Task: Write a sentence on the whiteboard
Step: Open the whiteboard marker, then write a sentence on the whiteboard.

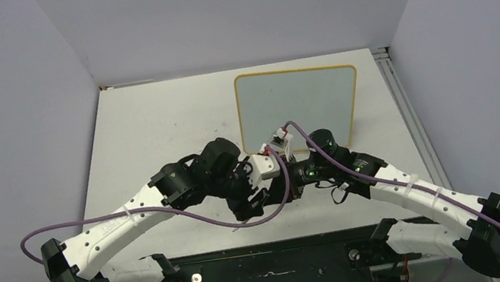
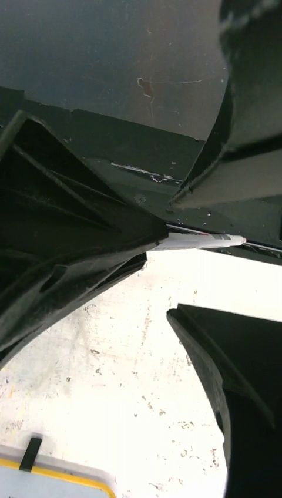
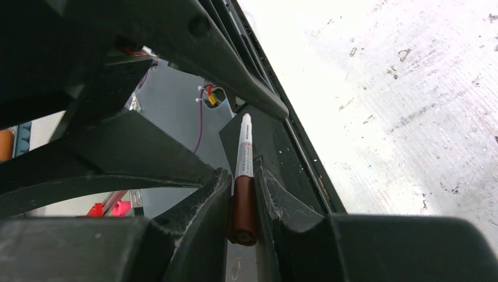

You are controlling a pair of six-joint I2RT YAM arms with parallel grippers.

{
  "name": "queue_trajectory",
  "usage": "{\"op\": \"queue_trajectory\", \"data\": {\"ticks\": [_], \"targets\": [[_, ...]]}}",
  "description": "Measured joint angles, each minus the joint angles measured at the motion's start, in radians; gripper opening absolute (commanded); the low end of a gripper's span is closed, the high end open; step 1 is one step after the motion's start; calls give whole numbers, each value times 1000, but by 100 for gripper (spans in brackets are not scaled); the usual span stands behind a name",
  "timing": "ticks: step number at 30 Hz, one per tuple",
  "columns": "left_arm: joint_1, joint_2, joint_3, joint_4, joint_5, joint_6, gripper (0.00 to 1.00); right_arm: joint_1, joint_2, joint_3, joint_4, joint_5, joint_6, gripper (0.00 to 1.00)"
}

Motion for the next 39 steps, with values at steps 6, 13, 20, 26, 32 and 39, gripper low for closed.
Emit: {"op": "queue_trajectory", "data": {"ticks": [6, 13, 20, 26, 32, 39], "targets": [[7, -42, -10, 11, -34, -10, 73, -18, -50, -50, 66, 64, 37, 5], [171, -258, -150, 134, -79, -174, 81, -50, -162, -156, 252, 170, 92, 5], [479, -467, -324, 444, -12, -584, 82, -53, -265, -248, 470, 264, 145, 5], [561, -447, -487, 730, 69, -925, 83, -53, -338, -300, 650, 348, 170, 5], [564, -414, -541, 965, 175, -1110, 84, -53, -329, -305, 767, 369, 189, 5], [578, -480, -539, 1023, 235, -1088, 89, -53, -335, -318, 808, 399, 200, 5]]}}
